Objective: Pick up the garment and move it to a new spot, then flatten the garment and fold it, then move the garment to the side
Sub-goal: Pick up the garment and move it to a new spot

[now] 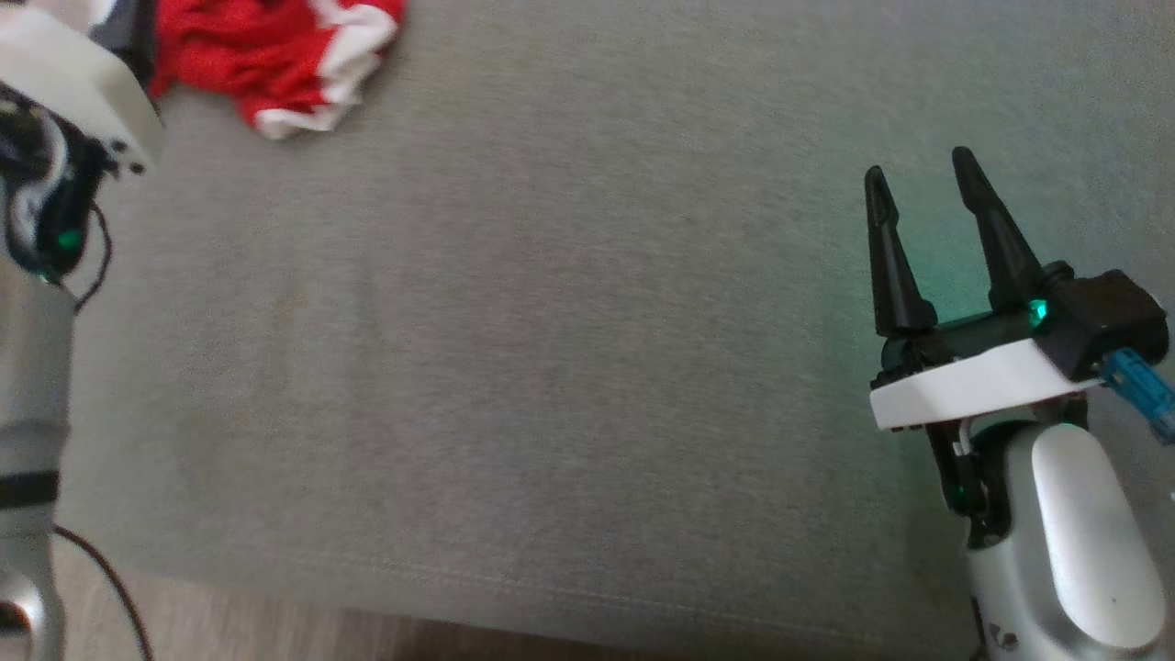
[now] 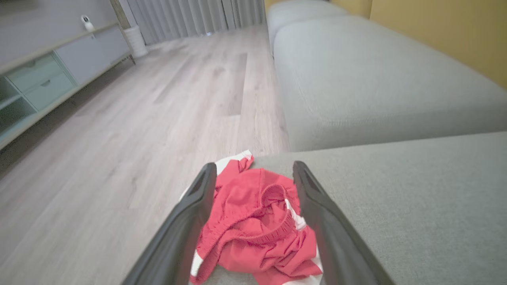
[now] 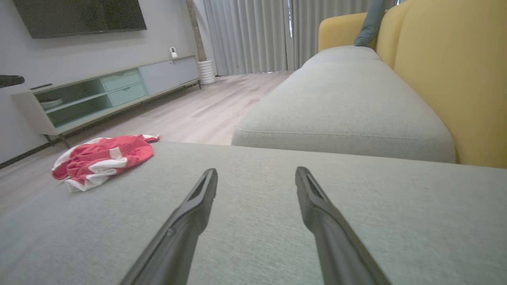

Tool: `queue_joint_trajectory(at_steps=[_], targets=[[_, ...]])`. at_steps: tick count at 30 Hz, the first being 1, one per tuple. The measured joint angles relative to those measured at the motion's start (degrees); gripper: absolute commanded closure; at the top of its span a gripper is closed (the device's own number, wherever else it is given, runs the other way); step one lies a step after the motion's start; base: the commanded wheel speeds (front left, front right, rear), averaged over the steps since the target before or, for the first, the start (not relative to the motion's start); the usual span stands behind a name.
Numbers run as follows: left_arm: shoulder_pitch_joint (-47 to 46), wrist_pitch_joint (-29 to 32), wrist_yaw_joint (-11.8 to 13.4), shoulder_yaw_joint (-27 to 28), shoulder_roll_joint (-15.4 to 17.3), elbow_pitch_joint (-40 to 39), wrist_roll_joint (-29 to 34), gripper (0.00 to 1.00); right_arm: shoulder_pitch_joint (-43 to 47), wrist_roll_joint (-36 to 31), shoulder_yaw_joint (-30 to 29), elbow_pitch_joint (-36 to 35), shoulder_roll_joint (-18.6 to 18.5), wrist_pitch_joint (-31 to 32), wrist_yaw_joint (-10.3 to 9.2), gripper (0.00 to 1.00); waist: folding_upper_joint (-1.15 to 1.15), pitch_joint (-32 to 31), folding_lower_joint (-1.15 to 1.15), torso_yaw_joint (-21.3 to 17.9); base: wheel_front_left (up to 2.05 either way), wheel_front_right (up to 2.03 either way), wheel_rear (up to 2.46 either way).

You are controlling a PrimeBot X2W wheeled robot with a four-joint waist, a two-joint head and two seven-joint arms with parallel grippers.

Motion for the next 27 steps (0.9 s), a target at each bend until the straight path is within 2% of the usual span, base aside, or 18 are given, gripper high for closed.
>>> queue_joint_trajectory(at_steps=[7,10,13,16,17,18,21,27], targets=[[-4.9,8.6,-0.6,-4.0,2.4,9.1,-1.1,0.0,-0.1,0.0,-0.7,-0.7,0.0,-0.2,0.0,0.0,0.0,5.0,-0.01,-6.4,0.0,0.0,0.0],[-6.5,9.4,-0.5,-4.6,3.1,13.5,-1.1,0.0,-0.3,0.0,-0.6,-0.8,0.0,-0.7,0.0,0.0,0.0,7.4,-0.01,-8.7,0.0,0.0,0.0],[-7.1,9.7,1.0,-4.7,4.2,16.6,-0.2,0.0,-0.7,0.0,-0.4,-1.1,0.0,-0.7,0.0,0.0,0.0,8.7,-0.02,-9.8,0.0,0.0,0.0],[-7.1,9.9,1.5,-4.6,4.6,19.6,-0.2,0.0,-1.6,0.0,-0.4,-1.4,0.0,-0.7,0.0,0.0,0.0,9.5,-0.01,-10.4,0.0,0.0,0.0],[-7.1,9.9,1.5,-4.6,4.6,19.6,-0.2,0.13,-1.6,0.0,-0.4,-1.4,0.0,-0.7,0.0,0.0,0.0,9.5,-0.01,-10.4,0.0,0.0,0.0],[-7.1,9.9,1.5,-4.5,4.5,20.2,-0.4,0.54,-1.9,0.0,-0.4,-1.4,0.0,-0.7,0.0,0.0,0.0,9.7,-0.01,-10.5,0.0,0.0,0.0],[-7.1,9.6,2.0,-4.4,4.5,21.9,-0.9,1.0,-2.1,0.0,-0.6,-1.2,0.0,-1.2,0.0,0.0,0.0,9.6,-0.02,-10.3,0.0,0.0,0.0],[-7.1,5.7,2.8,-4.5,4.6,23.6,-0.8,1.0,-2.1,0.6,-0.6,-0.2,0.0,-1.9,0.0,0.0,0.0,8.2,-0.02,-9.7,0.0,0.0,0.0]])
